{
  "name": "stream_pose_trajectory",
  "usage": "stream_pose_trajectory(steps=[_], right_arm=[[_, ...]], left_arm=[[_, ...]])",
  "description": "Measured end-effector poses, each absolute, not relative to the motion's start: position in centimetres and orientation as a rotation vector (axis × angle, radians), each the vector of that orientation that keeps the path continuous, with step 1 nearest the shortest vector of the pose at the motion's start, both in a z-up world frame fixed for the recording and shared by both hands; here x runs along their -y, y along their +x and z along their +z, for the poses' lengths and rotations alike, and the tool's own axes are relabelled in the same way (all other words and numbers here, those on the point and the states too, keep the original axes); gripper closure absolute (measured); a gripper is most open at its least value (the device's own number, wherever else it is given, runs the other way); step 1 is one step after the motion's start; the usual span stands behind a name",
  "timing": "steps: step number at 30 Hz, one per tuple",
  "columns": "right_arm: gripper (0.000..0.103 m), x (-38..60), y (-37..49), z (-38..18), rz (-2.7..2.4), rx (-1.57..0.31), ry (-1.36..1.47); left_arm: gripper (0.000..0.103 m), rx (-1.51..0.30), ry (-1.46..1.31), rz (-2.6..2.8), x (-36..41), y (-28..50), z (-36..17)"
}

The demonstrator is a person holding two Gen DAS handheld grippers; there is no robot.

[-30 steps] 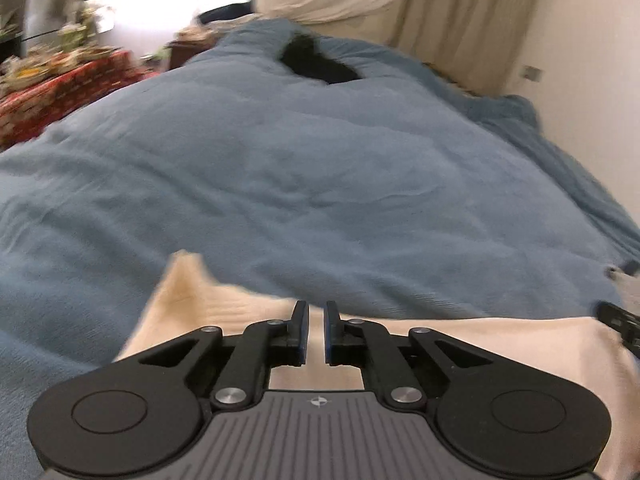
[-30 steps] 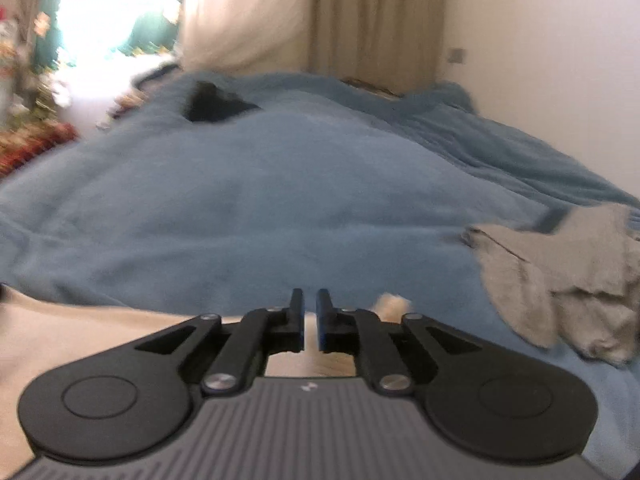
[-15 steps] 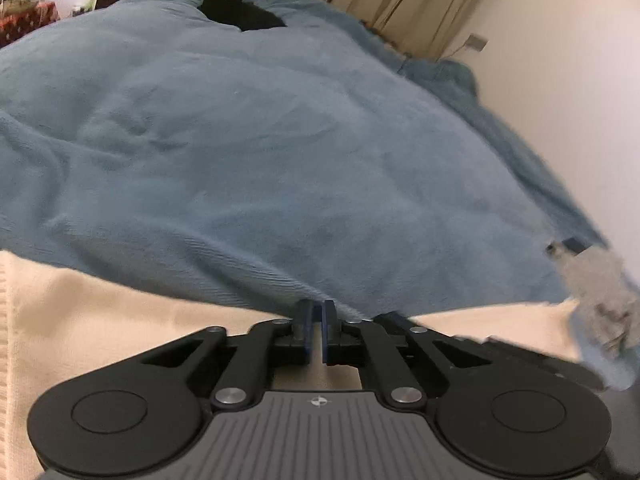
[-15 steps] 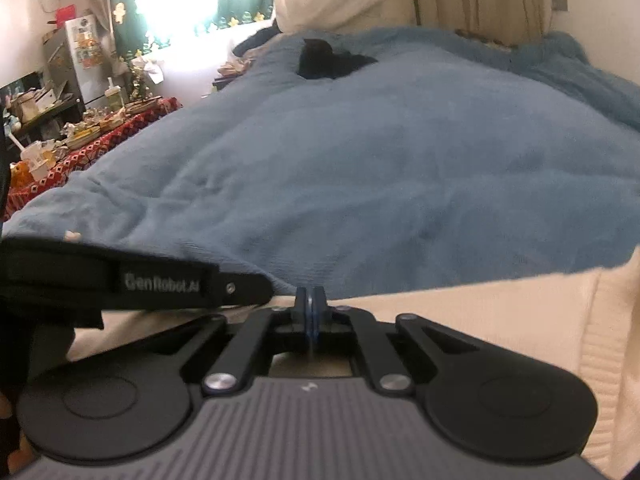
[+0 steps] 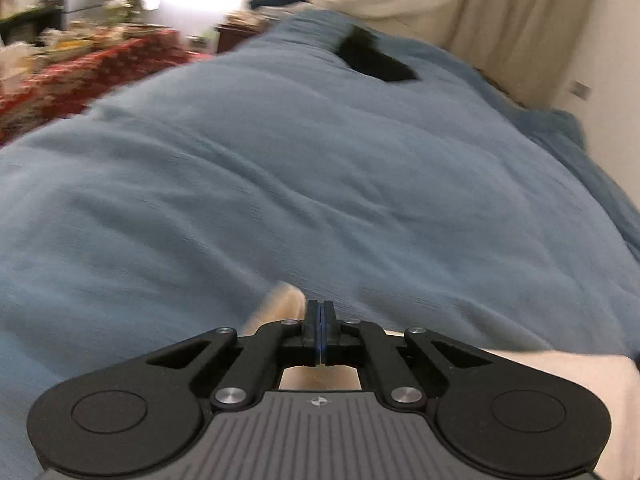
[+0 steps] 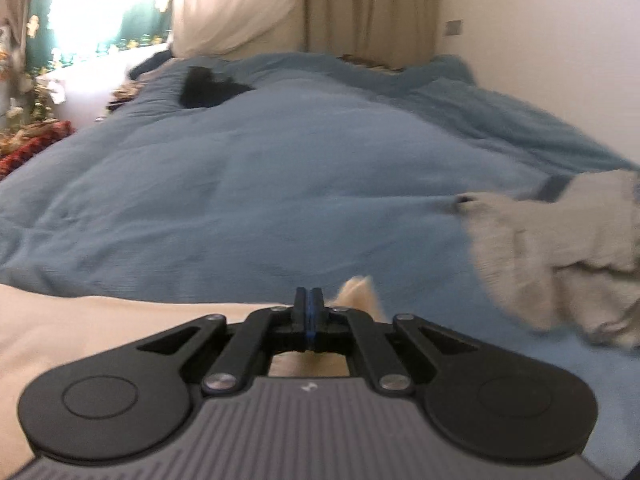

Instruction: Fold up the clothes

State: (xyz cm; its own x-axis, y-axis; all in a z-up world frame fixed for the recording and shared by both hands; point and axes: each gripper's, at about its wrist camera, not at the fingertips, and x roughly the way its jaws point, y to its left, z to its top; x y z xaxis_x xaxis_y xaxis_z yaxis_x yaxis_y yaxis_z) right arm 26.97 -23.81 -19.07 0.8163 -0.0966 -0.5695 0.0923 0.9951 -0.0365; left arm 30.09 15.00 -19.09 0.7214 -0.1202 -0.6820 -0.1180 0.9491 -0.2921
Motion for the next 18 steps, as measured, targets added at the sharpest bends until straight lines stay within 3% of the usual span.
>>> stream_pose_trajectory(steps=[8, 18], right_arm=[[0.099, 23.2, 24.7, -17.2, -0.034, -0.595, 0.018], [0.096, 17.8, 21.7, -18.0, 0.136, -0.613, 0.009]], left_arm=[[0.099, -0.743, -0.394, -0.030, -16.5, 28.3, -16.7], [0.098, -0.738, -0.342, -0.255, -7.7, 25.2, -16.7]])
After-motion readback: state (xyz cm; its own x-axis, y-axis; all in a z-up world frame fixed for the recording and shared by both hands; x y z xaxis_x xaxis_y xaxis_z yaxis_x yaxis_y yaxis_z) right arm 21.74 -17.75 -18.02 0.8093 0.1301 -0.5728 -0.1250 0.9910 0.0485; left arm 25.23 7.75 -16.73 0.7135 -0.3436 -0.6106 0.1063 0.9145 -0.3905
